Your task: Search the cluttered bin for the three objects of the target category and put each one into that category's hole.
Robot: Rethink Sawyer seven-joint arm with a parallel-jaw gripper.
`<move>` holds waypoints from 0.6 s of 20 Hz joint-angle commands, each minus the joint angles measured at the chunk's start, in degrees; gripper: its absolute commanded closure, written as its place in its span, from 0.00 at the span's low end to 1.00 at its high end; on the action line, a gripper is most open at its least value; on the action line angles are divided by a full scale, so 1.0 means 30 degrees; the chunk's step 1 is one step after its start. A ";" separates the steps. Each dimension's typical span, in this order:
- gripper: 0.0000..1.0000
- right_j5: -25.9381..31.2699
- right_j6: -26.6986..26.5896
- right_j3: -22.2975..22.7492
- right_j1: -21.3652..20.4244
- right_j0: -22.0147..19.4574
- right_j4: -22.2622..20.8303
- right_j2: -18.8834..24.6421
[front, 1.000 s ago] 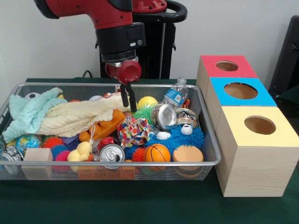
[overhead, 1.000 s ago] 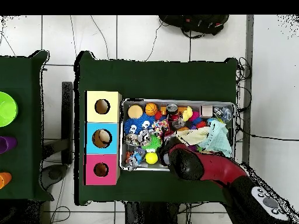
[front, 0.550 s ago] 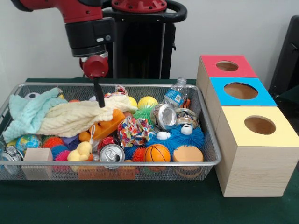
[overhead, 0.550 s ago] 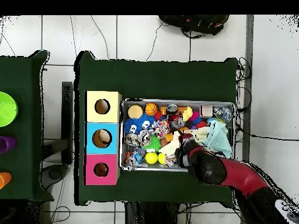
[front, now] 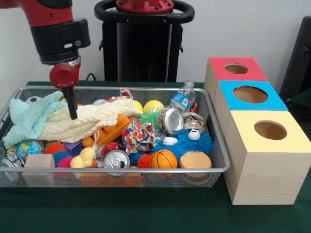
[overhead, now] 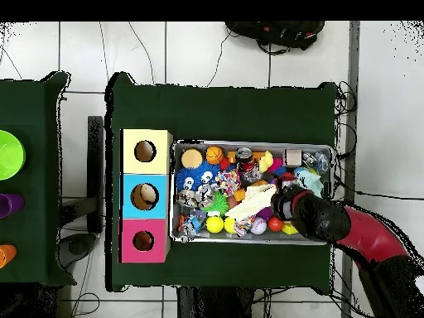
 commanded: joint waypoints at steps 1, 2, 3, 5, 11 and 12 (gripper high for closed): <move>0.00 0.2069 -0.1502 -0.4149 0.1366 0.1311 0.0877 0.0828; 0.00 0.2246 -0.1602 -0.4246 0.1390 0.1345 0.0876 0.0811; 0.00 0.2176 -0.1514 -0.4169 0.1349 0.1526 0.0813 0.0681; 0.00 0.1952 -0.1455 -0.4490 0.1692 0.1811 0.0676 0.0401; 0.00 0.1868 -0.1436 -0.4864 0.2078 0.2395 0.0638 0.0187; 0.00 0.1800 -0.1438 -0.4666 0.2027 0.2421 0.0665 0.0245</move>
